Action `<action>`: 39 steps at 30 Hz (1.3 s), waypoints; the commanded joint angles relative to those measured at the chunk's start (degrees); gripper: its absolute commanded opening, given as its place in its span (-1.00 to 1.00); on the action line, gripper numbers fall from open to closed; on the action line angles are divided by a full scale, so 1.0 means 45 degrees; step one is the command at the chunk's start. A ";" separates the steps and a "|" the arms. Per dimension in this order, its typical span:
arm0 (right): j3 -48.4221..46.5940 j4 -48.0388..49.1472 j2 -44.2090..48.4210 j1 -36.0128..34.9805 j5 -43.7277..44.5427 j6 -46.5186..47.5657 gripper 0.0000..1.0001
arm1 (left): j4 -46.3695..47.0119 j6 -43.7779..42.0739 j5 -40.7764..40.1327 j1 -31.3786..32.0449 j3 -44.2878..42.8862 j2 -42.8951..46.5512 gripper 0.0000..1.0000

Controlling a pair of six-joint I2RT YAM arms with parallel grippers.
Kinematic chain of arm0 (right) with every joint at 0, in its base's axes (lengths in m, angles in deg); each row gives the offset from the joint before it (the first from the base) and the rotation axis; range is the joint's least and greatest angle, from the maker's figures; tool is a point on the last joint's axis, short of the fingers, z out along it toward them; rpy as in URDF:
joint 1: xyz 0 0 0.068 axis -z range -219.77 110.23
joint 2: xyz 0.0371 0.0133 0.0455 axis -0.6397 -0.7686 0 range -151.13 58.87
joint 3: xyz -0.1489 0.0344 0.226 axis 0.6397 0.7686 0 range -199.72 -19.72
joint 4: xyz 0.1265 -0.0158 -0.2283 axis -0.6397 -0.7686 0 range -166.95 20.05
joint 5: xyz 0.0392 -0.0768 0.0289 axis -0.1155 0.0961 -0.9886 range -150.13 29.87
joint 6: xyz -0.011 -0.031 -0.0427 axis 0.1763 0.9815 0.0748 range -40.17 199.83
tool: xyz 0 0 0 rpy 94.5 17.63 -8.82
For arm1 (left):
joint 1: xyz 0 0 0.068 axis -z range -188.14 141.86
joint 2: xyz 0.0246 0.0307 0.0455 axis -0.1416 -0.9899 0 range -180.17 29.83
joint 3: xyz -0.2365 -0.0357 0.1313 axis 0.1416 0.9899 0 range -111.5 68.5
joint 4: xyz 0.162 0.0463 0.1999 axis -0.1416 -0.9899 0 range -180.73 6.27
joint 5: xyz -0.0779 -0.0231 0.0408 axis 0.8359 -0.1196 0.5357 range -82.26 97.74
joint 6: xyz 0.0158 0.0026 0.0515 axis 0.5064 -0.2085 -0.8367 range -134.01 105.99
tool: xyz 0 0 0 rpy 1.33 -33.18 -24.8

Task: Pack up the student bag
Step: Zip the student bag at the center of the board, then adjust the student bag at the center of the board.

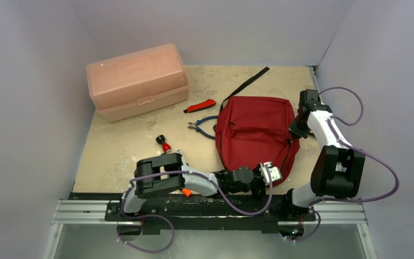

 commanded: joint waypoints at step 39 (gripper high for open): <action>0.4160 0.8673 0.2700 -0.3807 -0.7453 -0.1032 -0.40 | -1.2333 0.9660 0.3883 -0.7639 0.0975 0.8789 0.55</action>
